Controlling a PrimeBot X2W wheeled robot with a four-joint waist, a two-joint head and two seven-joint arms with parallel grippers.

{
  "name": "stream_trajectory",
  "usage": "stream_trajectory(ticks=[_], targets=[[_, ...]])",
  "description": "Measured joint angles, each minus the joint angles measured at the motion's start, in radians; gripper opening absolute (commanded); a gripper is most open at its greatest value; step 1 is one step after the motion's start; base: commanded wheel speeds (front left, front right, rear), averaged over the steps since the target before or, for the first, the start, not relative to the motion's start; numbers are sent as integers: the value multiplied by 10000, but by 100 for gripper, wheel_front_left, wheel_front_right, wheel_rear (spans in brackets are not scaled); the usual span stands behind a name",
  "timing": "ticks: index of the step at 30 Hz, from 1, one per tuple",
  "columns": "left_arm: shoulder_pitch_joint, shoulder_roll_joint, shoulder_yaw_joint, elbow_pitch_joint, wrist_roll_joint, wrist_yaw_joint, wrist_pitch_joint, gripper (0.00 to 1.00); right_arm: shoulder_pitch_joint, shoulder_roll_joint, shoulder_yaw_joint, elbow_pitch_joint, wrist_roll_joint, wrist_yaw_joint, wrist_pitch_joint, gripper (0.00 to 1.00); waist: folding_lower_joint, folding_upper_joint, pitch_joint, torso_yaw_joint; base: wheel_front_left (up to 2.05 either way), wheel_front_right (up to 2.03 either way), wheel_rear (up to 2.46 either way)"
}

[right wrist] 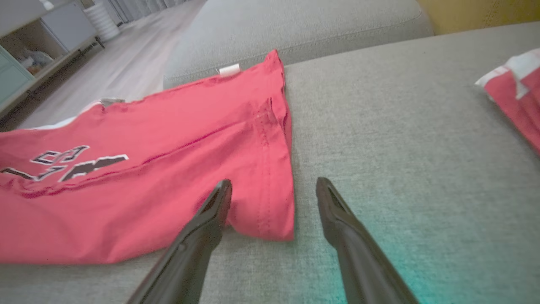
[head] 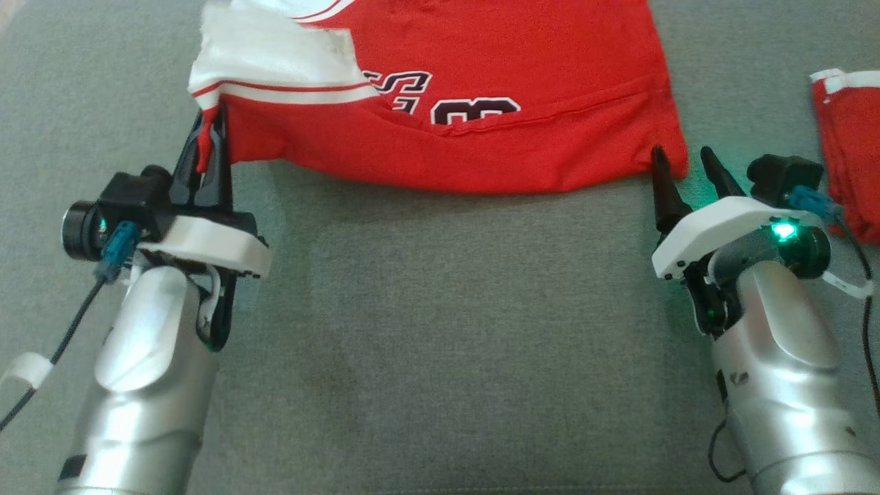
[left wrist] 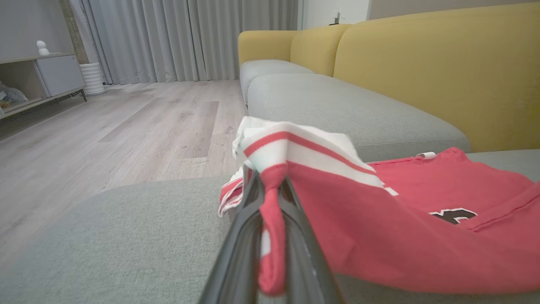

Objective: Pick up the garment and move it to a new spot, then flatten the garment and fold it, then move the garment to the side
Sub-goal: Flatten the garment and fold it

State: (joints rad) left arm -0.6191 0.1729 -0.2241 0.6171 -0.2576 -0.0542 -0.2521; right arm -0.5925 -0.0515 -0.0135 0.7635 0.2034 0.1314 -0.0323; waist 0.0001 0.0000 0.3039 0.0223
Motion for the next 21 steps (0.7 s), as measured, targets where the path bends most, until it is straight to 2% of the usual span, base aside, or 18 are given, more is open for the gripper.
stream_trajectory(ticks=[3,10,11,12,21], targets=[[230,-58,0,-336,44,-79,-2,0,-395,-2,-50,924,-485,0,167,100,0,0,78,126,0,0,0],[350,-217,25,-723,213,-176,-2,0,-1379,-111,90,2092,-1630,0,148,100,-1,0,211,242,0,0,0],[354,-215,48,-723,211,-176,-2,0,-1424,-125,134,2180,-1845,2,111,92,-1,0,211,222,0,0,0],[360,-215,73,-721,211,-178,-2,0,-1471,-132,169,2265,-1987,0,48,0,-1,0,203,201,0,0,0],[1026,-186,280,-146,219,-268,-2,0,-1451,-96,75,2932,-2098,2,-757,0,0,0,-174,104,0,0,0]])
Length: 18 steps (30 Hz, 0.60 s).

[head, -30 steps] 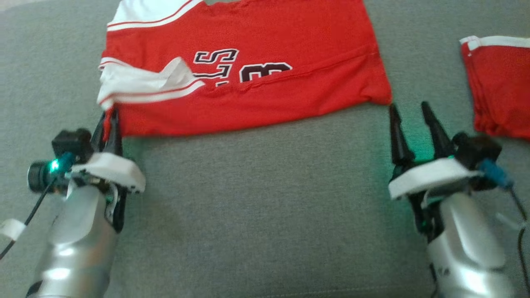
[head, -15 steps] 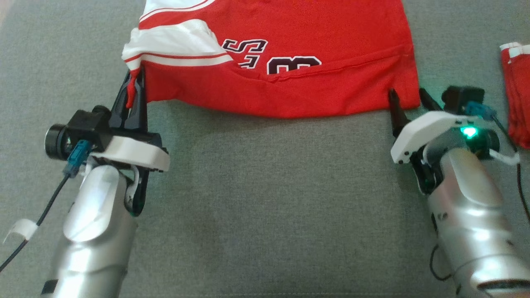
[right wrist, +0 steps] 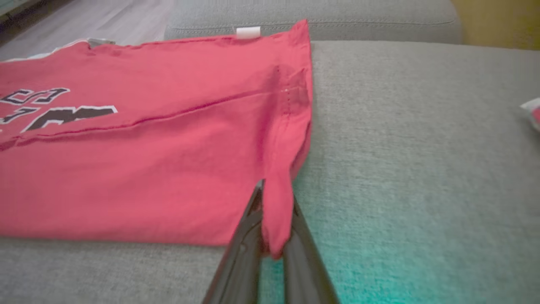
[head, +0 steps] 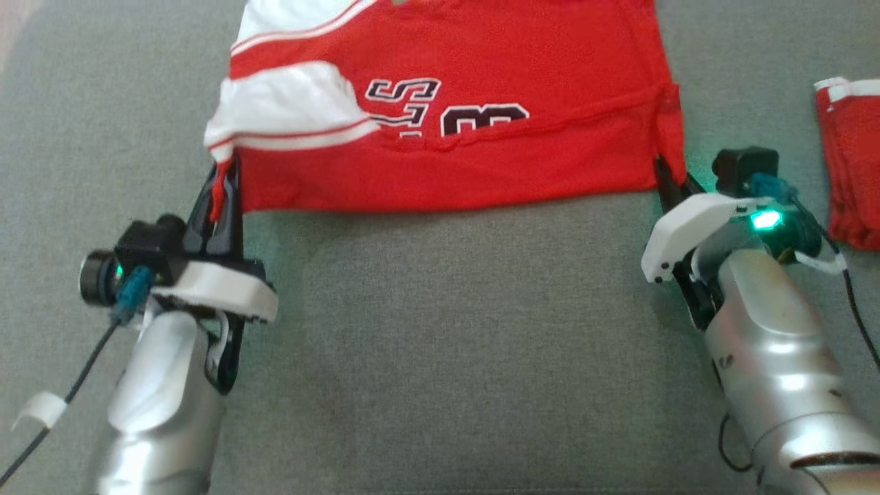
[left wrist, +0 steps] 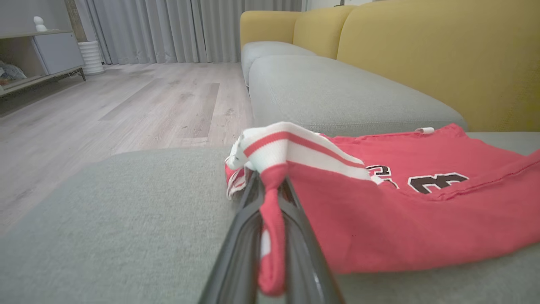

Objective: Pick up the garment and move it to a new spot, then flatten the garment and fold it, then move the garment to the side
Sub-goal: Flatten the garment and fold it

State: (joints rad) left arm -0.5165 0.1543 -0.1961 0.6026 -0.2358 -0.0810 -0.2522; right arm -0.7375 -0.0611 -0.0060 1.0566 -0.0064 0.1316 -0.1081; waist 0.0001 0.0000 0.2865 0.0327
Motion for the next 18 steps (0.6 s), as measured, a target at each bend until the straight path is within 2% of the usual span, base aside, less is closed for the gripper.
stream_trajectory(ticks=[8,14,18], targets=[[687,190,-27,441,88,-81,0,0,848,27,-761,184,90,0,-598,0,-1,0,-779,-157,0,0,0],[1233,242,-395,742,267,-159,2,0,1422,111,-1014,127,102,0,-587,0,-2,0,-1298,-243,0,0,0],[1752,238,-673,855,320,-192,36,0,2012,121,-1175,-113,192,0,-213,0,-2,0,-1737,-322,0,0,0]])
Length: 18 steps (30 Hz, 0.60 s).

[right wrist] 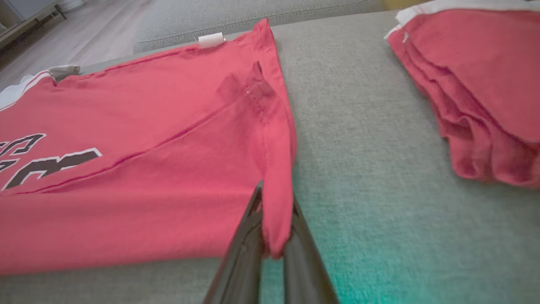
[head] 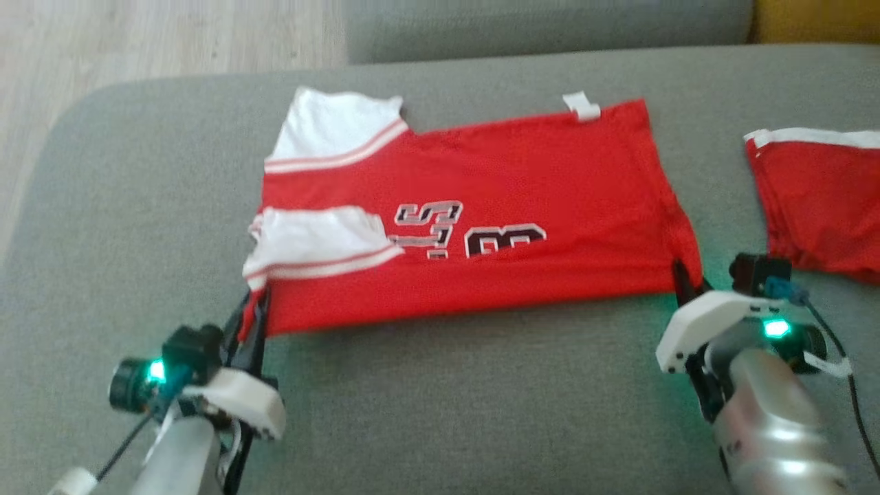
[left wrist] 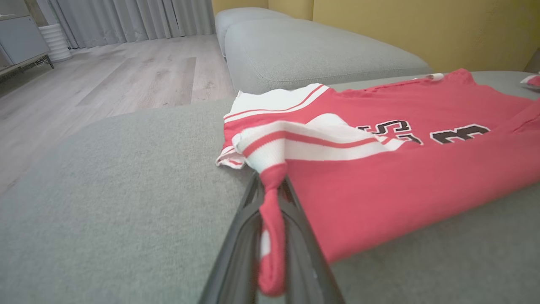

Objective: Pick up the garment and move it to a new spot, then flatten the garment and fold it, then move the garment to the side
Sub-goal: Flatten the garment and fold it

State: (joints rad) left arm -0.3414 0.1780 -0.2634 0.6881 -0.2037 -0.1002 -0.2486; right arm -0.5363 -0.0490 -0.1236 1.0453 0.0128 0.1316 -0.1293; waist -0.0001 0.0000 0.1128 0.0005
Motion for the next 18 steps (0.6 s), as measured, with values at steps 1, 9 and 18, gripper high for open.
stream_trajectory(ticks=[1,9,18], targets=[[126,10,-25,56,25,-8,12,0,145,0,-56,-98,-38,0,136,0,0,0,-107,-24,0,0,0],[1136,194,-301,-96,23,-29,290,0,1815,40,-94,-2057,-102,0,1486,0,-2,0,-758,-218,0,0,0],[1215,219,-339,-236,-2,226,449,100,3310,54,247,-4936,673,0,2792,98,1,0,-503,-299,0,0,0]])
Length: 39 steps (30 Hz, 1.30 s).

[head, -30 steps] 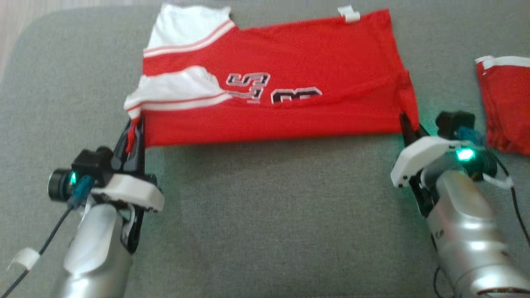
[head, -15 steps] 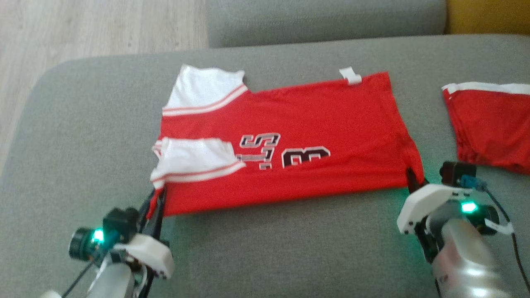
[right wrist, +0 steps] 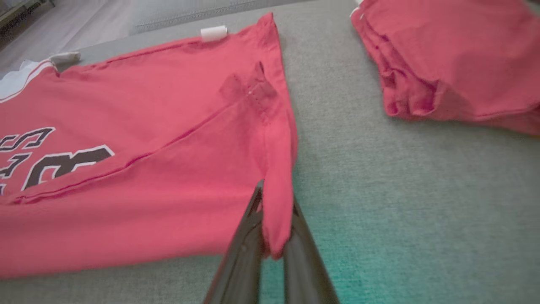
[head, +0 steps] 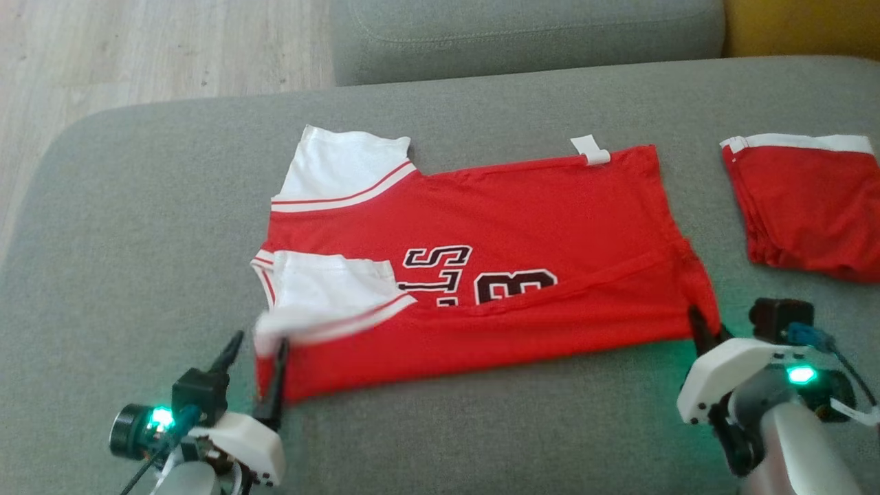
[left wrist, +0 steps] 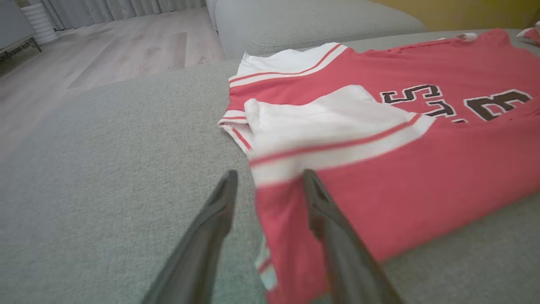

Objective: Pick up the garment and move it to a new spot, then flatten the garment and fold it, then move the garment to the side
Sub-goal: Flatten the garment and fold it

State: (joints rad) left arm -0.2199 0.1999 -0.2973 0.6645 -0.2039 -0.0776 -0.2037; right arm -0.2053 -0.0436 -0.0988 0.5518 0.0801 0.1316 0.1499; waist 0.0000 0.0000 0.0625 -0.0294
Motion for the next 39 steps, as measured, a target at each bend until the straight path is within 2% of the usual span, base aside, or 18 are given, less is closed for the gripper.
stream_trajectory(ticks=[3,7,12,16,21,23,27,30,35,36,39], targets=[[-23,-31,33,-35,-4,203,-130,100,205,-4,-33,-721,-46,0,-163,100,0,0,85,-23,0,0,0],[-219,-232,198,-520,-148,479,-370,100,219,-8,148,-1626,337,0,-1126,100,0,0,143,-49,0,0,0],[-431,-500,815,-2228,-299,602,-456,100,220,-8,633,-2134,807,0,-2339,100,0,0,213,-112,0,0,0],[-426,-640,1066,-3501,-121,569,-489,100,220,-12,882,-2284,1202,0,-3010,100,0,0,386,-193,0,0,0],[-621,-483,1026,-3641,286,173,-500,100,135,-12,970,-2393,1315,0,-3367,100,0,0,835,-307,0,0,0],[-1222,-221,986,-3346,343,-31,-487,100,9,-12,1001,-2502,1325,0,-3453,100,1,0,1098,-368,0,0,0],[-3287,757,466,-2652,387,-445,267,100,-368,-15,1168,-2642,1492,0,-3616,100,2,0,1737,-540,0,0,0],[-4839,1507,-284,-1825,169,-476,1241,100,-689,-15,1384,-2725,1616,0,-3708,100,3,0,2250,-737,0,0,0],[-6425,2587,-2107,-706,-1620,-550,2899,100,-1203,-19,1783,-2817,1879,0,-3812,100,4,0,3082,-1185,0,0,0],[-6822,2775,-2316,-274,-2589,-550,3358,100,-1366,-21,1994,-2823,1944,0,-3893,100,4,-1,3375,-1381,0,0,0],[-7294,3068,-2581,178,-3708,-550,3806,100,-1546,-19,2188,-2823,1737,0,-3923,100,3,0,3767,-1673,0,0,0]])
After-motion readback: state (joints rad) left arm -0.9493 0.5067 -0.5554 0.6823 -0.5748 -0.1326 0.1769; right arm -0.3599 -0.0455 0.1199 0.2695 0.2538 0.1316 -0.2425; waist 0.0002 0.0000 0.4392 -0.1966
